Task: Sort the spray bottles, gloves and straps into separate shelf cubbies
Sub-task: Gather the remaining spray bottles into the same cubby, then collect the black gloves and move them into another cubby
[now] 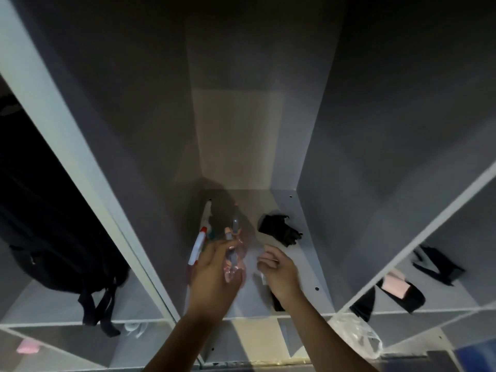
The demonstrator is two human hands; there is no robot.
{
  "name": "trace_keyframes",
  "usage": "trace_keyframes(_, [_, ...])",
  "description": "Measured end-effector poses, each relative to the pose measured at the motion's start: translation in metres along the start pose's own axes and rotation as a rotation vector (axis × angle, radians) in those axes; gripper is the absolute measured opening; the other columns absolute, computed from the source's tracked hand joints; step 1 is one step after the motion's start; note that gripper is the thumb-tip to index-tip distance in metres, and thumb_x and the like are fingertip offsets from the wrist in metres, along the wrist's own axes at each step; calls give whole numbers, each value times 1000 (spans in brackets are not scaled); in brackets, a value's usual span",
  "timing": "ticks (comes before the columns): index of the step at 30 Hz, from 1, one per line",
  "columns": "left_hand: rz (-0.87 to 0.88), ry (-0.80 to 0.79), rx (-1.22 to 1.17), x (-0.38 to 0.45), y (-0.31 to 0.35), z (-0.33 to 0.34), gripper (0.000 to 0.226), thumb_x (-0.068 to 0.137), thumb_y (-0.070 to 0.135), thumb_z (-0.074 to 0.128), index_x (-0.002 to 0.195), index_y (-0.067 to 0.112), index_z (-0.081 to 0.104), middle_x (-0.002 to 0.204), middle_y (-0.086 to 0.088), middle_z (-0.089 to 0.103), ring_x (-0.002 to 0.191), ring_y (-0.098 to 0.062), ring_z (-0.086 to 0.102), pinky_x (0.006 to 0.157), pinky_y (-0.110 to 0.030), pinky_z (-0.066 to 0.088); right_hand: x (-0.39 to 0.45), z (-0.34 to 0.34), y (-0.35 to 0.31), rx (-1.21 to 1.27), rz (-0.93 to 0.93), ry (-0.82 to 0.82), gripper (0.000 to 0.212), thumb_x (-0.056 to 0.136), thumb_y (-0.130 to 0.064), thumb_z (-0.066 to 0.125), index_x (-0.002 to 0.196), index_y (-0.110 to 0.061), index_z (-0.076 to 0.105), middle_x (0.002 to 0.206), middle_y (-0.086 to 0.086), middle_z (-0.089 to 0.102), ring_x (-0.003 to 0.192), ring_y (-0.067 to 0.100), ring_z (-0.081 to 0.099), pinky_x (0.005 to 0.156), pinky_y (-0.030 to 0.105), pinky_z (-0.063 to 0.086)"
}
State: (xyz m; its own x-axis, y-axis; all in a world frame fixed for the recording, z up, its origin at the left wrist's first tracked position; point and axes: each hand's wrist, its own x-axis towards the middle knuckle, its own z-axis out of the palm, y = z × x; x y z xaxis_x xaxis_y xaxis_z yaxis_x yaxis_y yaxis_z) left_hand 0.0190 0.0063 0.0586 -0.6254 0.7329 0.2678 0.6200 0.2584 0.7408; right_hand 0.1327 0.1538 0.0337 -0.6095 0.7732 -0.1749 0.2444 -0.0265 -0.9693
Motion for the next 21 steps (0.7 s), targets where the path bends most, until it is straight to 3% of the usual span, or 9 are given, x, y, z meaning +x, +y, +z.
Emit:
trace_keyframes(3, [17,-7,13,-27,20,3,36,86,34,65,122,32,58,121,10,61,114,-8,57,101,-31,48,-49,-40,3,-16,-33,134,37,87,8,65,119,-11,66,98,-3,69,87,11,66,82,20,50])
trace_keyframes(5, [-12,-63,-63,-43,44,3,35,88,29,68,120,34,58,117,14,60,109,-3,58,96,-25,50,-85,-62,-2,-57,-78,167,36,85,3,71,115,-16,67,105,-2,70,87,11,68,76,14,51])
trace_keyframes(7, [-52,-134,-130,-57,69,2,34,87,24,71,118,33,59,110,18,61,101,2,59,90,-20,50,-121,-79,-10,-89,-94,146,35,84,-4,74,115,-20,68,102,-1,69,82,7,68,73,15,51])
trace_keyframes(10, [-63,-220,-217,-80,102,4,26,86,16,71,107,31,66,96,17,68,91,-3,64,80,-18,52,-169,-98,-16,-119,-90,114,33,79,-17,71,111,-27,67,97,-2,71,85,8,68,74,19,52])
trace_keyframes(14, [-146,-312,-303,-125,145,12,20,90,12,65,94,30,70,80,12,70,74,-4,64,68,-16,47,-222,-121,-13,-94,-71,177,33,83,1,69,103,-26,70,87,-1,72,78,7,67,71,19,52])
trace_keyframes(17, [-207,-386,-328,-157,170,26,18,91,12,64,93,29,70,80,4,72,68,0,61,67,-15,46,-249,-153,-2,-37,-25,192,29,84,-4,71,100,-29,71,89,1,71,73,6,64,68,19,51])
trace_keyframes(21, [-260,-409,-299,-175,199,58,19,88,14,67,94,31,71,80,13,71,69,0,63,73,-20,50,-263,-210,10,-42,-33,208,28,83,-10,74,104,-29,69,88,0,69,74,19,64,67,19,50])
